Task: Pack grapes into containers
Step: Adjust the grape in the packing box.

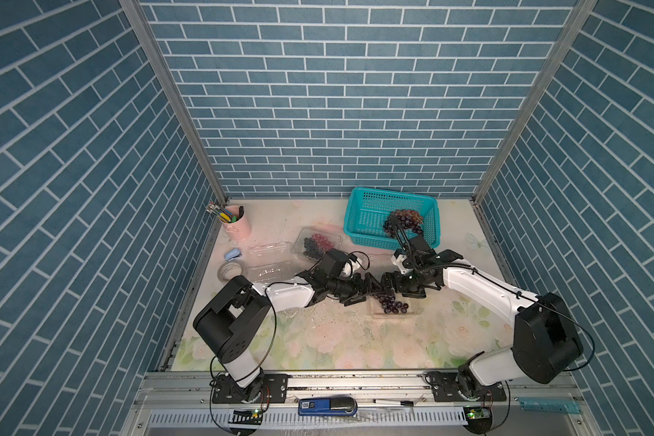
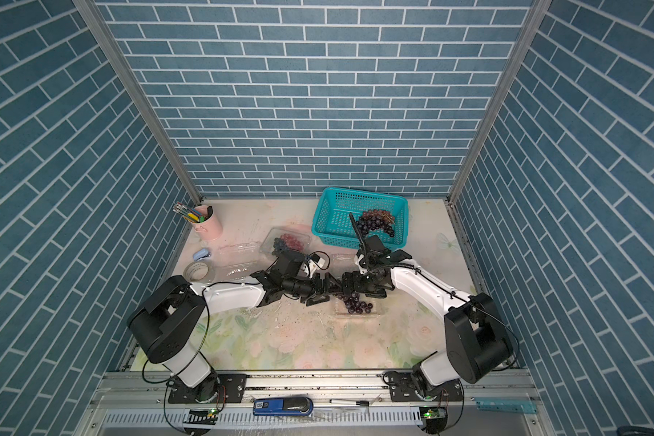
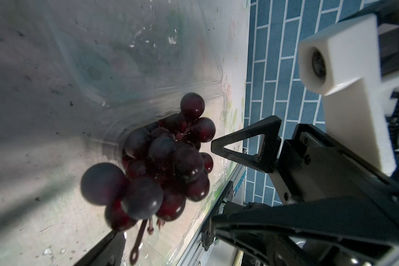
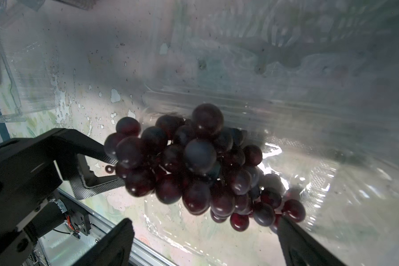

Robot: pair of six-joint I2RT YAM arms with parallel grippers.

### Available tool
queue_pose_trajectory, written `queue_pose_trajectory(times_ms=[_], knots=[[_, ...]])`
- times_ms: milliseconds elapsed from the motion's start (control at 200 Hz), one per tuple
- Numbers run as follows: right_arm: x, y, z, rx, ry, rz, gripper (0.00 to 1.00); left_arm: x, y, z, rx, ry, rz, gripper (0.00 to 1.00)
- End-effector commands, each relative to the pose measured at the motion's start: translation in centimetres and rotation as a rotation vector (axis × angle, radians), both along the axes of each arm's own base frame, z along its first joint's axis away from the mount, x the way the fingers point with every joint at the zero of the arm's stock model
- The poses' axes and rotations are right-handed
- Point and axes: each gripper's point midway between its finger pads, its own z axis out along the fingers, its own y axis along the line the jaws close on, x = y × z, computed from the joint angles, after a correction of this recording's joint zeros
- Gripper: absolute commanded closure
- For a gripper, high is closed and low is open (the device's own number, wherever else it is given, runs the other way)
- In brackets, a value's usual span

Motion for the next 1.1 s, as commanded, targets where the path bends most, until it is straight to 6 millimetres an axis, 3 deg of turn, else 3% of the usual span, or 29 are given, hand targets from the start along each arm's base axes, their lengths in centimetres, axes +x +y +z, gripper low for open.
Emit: queue_pose_trajectory(times_ms=[0,250,360,590,730,1095], knots=[[-0.4,0.0,1.5,0.003,-0.031,0.041,0.02,0.3,-0.5,1.2,-0.029,-0.033,-0.006,0.04],[0.6,-2.3,2.7,-0.066,-0.075,-0.01,0.02,1.9,2.9,5.9,-0.038,-0.138,0.058,0.01],[1.8,-3.4,3.0,-0.112,-0.108,-0.054,0.02,2.8,4.7,6.7,-0.036,-0.149,0.094,0.0],[5.5,-3.3,3.5,-0.198,-0.17,-0.1,0.02,4.3,5.8,5.2,-0.055,-0.072,0.203,0.0],[7.0,-3.6,3.0,-0.365,-0.217,-0.075,0.02,6.2,6.1,3.6,-0.084,0.016,0.315,0.01],[6.0,-2.4,0.6,-0.54,-0.284,-0.015,0.01,11.9,3.7,2.5,-0.223,0.124,0.441,0.0]])
